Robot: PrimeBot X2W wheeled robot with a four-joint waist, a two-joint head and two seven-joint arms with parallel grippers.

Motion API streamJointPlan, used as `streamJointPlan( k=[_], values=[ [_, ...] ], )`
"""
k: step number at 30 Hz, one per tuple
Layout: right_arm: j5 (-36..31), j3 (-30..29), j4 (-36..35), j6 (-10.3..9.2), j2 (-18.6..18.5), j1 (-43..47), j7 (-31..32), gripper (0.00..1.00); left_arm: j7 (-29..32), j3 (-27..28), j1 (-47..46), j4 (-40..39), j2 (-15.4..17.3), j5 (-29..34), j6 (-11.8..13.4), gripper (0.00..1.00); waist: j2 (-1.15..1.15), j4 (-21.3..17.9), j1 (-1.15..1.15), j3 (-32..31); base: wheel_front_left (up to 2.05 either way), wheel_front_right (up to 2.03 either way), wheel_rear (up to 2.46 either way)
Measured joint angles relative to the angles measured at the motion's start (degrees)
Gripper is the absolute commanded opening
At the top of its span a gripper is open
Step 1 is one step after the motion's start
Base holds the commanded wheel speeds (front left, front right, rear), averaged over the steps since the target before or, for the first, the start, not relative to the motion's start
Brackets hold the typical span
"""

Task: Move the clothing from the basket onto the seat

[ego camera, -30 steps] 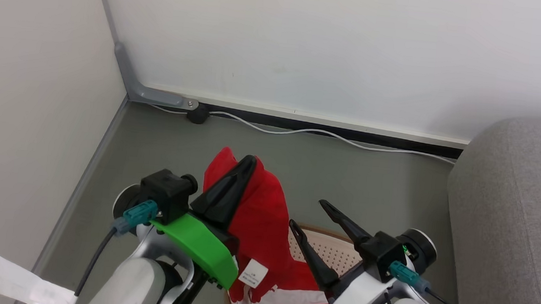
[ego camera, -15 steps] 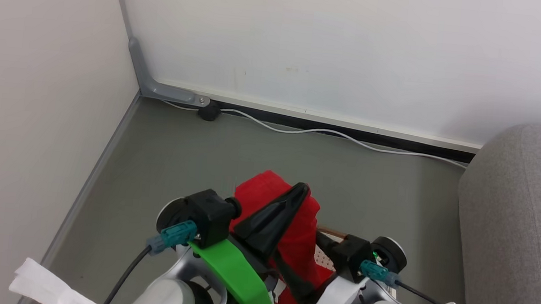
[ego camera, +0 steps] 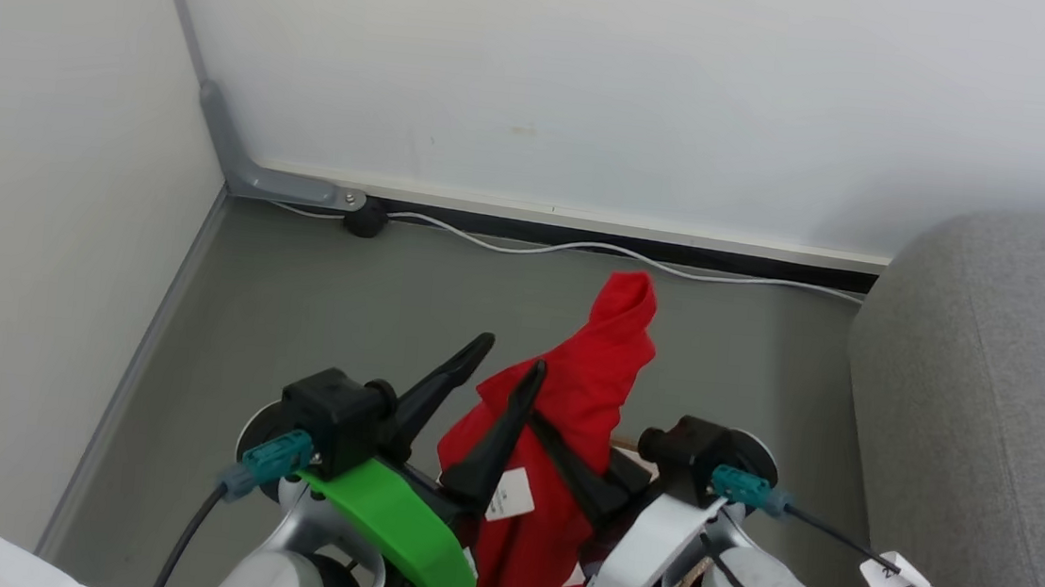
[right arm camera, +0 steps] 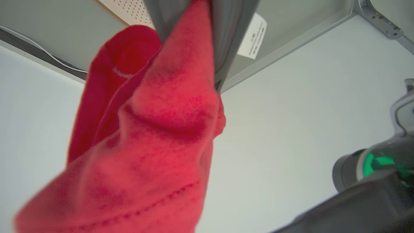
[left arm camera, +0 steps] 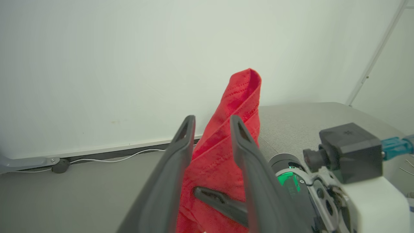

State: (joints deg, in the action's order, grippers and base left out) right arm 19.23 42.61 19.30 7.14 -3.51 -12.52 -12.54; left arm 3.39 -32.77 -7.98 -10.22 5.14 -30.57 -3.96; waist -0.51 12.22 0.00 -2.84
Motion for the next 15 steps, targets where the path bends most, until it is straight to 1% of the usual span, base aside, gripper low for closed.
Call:
streamJointPlan(
  k=[3,6,9,15],
  values=[
    [0.2,-2.8,-1.5,0.0,-0.6,-0.5,-0.1,0.0,-0.1,0.9,1.4,0.4,1.0,0.1,0.5,1.0,0.0,-1.8,0.0,0.1,0.0,0.0,0.0],
    [0.1,-5.9,-3.2,-0.27,-3.5,-0.7,-0.4,0.0,-0.5,0.9,2.5,1.0,1.1,0.0,0.7,1.0,0.0,-3.8,0.0,0.3,0.0,0.0,0.0],
    [-0.1,-8.7,-5.2,-2.21,-5.9,-0.7,-0.6,0.0,-0.8,-0.3,2.8,1.6,0.8,-0.2,0.5,1.0,0.0,-6.0,0.0,0.5,0.0,0.0,0.0],
    [-0.5,-12.1,-10.0,-5.37,-8.5,0.9,-0.7,0.0,-1.4,-2.8,2.8,2.1,-0.1,-1.0,-0.3,1.0,0.0,-10.6,0.0,0.9,0.0,0.0,0.0]
  ],
)
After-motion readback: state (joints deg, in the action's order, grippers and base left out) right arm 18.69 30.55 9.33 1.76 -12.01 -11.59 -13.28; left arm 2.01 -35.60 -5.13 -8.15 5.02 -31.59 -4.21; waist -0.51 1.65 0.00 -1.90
